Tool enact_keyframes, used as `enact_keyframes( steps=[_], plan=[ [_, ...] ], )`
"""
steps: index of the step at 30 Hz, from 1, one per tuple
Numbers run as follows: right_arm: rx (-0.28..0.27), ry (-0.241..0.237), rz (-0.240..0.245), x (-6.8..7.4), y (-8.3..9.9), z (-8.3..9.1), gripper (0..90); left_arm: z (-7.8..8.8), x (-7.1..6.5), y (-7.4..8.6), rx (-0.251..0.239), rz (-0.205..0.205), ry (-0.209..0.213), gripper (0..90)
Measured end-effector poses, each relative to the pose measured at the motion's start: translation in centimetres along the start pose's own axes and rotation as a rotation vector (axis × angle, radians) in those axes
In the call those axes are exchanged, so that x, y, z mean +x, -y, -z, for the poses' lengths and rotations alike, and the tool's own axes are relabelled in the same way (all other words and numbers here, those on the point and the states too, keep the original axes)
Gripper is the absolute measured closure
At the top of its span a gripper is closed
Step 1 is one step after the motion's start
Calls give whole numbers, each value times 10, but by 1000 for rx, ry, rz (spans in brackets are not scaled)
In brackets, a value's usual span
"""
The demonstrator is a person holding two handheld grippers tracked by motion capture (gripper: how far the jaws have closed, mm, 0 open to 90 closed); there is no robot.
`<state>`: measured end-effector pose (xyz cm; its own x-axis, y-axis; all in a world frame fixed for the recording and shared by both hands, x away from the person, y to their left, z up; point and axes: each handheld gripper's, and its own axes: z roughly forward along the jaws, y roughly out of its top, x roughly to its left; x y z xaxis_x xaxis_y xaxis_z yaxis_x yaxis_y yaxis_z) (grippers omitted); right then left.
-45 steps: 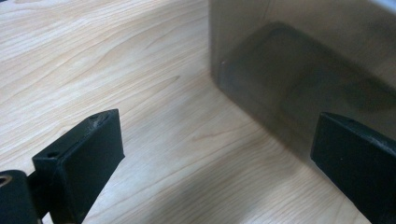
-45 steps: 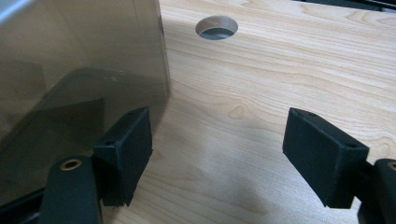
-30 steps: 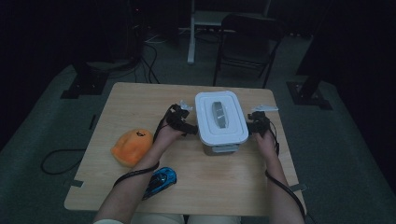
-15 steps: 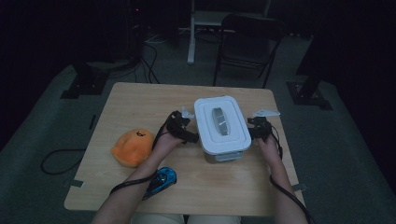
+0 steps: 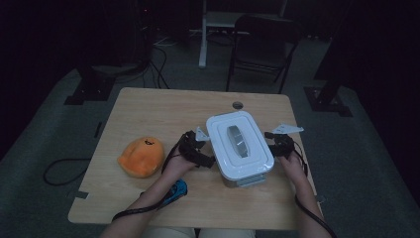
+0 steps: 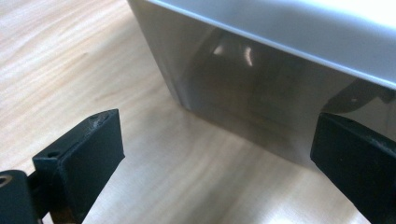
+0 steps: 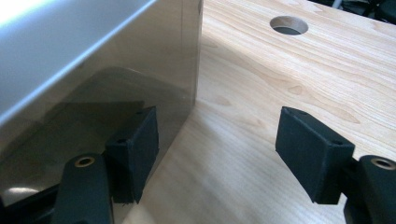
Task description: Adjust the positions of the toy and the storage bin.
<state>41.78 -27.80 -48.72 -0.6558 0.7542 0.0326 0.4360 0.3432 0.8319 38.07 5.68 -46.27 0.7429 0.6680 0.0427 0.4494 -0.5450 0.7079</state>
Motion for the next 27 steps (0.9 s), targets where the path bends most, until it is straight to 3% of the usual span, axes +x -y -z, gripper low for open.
enact_keyframes(
  steps=[18, 22, 27],
  plan=[
    [12, -52, 27, -7, 20, 30, 293, -2, -46, 6, -4, -49, 101, 31],
    [8, -59, 11, -11, 24, 34, 291, -2, -56, 4, 3, -92, 119, 30],
    [17, -59, -26, -16, 27, 38, 239, -5, -61, 12, -3, -87, 160, 30]
  ],
)
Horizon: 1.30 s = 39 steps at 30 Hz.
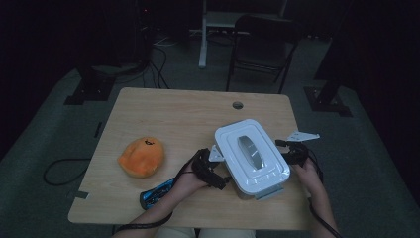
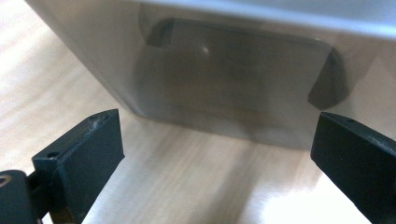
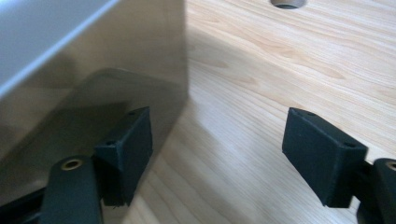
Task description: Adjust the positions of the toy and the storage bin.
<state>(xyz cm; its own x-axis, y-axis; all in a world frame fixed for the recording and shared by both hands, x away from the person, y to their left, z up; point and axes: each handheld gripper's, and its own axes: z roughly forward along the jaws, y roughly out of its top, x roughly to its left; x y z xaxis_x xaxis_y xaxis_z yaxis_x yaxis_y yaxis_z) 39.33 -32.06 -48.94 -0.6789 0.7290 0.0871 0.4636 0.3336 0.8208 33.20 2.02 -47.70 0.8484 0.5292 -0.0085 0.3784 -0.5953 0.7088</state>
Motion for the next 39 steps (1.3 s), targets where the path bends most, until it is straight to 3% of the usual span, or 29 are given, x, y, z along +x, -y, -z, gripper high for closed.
enact_keyframes(
  steps=[5, 11, 14, 17, 21, 24, 27, 32, 39],
  plan=[
    [-38, 66, -52, -9, 1, 12, 206, 2, -7, 12, 10, -20, 54, 31],
    [-89, 137, -112, -15, -4, 32, 181, 5, -14, 25, 25, -40, 77, 31],
    [-128, 152, -147, -16, -9, 42, 168, 6, -17, 31, 24, -44, 98, 31],
    [-148, 137, -206, -15, -18, 53, 146, 5, -21, 37, 39, -62, 109, 31],
    [-194, 145, -229, -9, -30, 66, 131, 2, -21, 44, 40, -66, 101, 31],
    [-226, 158, -218, 3, -42, 76, 120, 2, -21, 47, 39, -64, 92, 38],
    [-227, 136, -193, 17, -53, 81, 119, 1, -24, 48, 44, -75, 88, 38],
    [-185, 131, -147, 47, -70, 86, 116, -2, -29, 51, 70, -93, 94, 38],
    [-140, 70, -80, 90, -78, 88, 116, -6, -32, 54, 85, -93, 80, 39]
  ],
)
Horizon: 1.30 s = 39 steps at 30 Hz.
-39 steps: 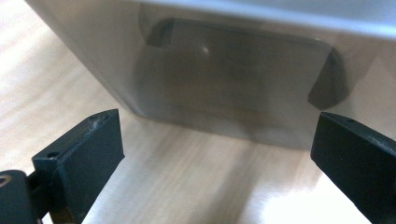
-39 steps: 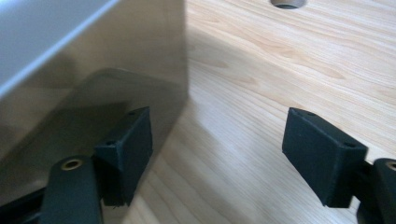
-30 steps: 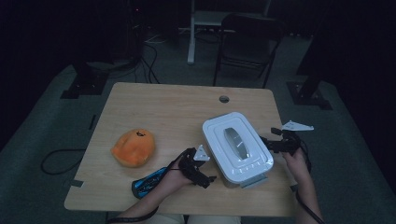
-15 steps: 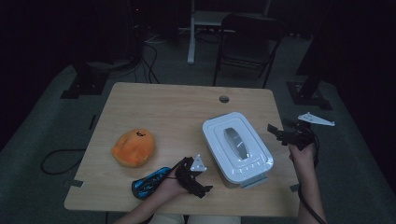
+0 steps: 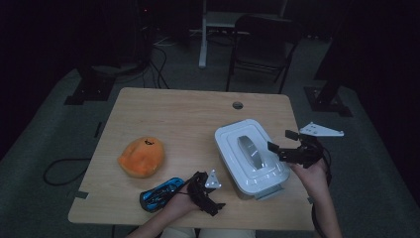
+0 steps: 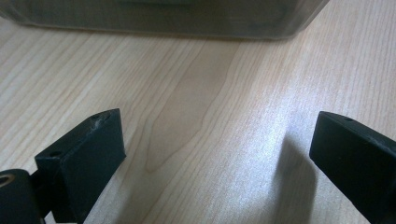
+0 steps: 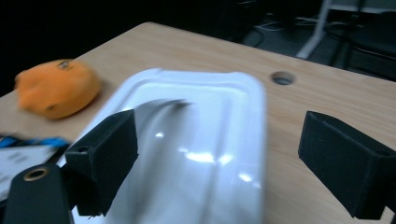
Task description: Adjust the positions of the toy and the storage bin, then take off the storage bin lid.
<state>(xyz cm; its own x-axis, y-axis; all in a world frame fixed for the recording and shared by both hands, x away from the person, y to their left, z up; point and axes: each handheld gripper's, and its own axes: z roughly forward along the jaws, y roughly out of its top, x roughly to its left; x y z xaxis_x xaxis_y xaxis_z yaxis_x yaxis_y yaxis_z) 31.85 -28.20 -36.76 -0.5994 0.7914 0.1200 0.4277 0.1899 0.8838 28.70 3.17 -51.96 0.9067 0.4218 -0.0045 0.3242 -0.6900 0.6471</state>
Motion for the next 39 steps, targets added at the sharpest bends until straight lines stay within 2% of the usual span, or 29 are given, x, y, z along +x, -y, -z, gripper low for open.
enact_keyframes(
  steps=[4, 7, 12, 16, 21, 26, 32, 39],
  plan=[
    [14, -22, 20, 19, 1, 1, 134, -1, -1, 1, -3, -7, -13, 39],
    [27, -6, 28, 33, 5, 1, 143, -1, 0, 2, -12, -7, -13, 38],
    [66, 18, 31, 45, 11, -2, 208, -2, 0, 4, -40, 4, -24, 35],
    [105, 39, 20, 47, 16, -9, 249, -3, 0, 5, -52, 7, -32, 34],
    [125, 14, 8, 50, 21, -17, 259, -3, -1, 5, -52, 11, -37, 34],
    [144, 13, 29, 57, 24, -23, 293, -3, -1, 5, -53, 12, -37, 34],
    [161, 29, 46, 60, 26, -29, 342, -3, -1, 5, -53, 12, -37, 34],
    [168, 26, 53, 63, 26, -31, 416, -3, -1, 5, -53, 12, -37, 34]
  ],
)
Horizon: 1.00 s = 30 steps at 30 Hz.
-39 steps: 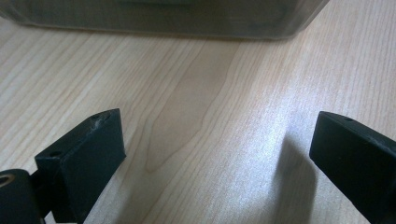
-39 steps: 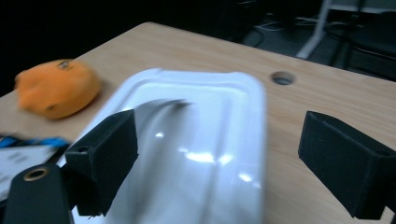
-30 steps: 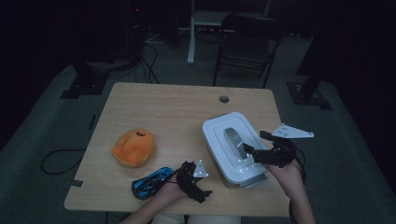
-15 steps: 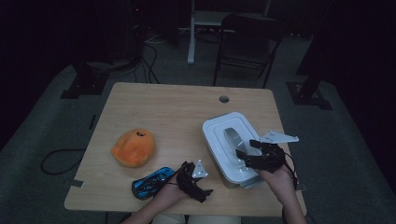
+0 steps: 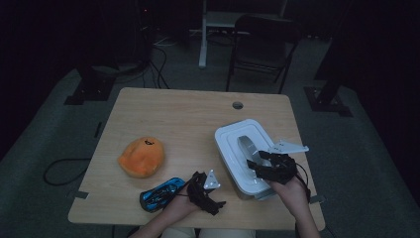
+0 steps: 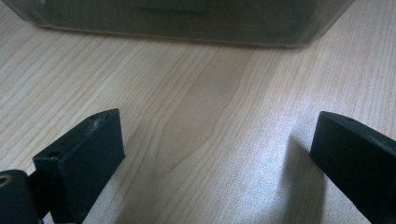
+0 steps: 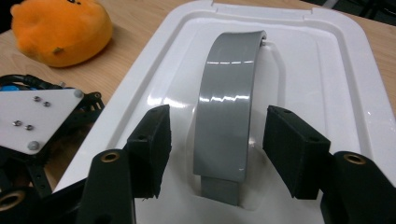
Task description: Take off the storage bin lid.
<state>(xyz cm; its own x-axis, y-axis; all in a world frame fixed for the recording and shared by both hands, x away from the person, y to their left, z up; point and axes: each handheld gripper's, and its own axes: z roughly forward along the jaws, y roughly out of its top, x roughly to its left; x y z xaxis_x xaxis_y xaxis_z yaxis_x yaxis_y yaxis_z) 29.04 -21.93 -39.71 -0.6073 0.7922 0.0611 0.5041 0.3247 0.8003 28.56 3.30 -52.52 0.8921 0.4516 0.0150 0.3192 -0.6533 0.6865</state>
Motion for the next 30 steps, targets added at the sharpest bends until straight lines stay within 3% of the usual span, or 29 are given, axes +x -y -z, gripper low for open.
enact_keyframes(
  steps=[7, 12, 21, 30],
  plan=[
    [11, -16, 3, 2, 1, -3, 556, 0, 0, 0, 0, 2, -4, 34],
    [16, -4, 0, 1, 1, -2, 663, 0, -1, 0, 0, 4, -6, 34],
    [7, -15, -31, -1, -1, 1, 676, 0, 0, 0, 3, 3, -5, 34],
    [-26, -16, -26, 1, -8, 12, 677, 0, 0, 0, 2, 3, -4, 34]
  ],
)
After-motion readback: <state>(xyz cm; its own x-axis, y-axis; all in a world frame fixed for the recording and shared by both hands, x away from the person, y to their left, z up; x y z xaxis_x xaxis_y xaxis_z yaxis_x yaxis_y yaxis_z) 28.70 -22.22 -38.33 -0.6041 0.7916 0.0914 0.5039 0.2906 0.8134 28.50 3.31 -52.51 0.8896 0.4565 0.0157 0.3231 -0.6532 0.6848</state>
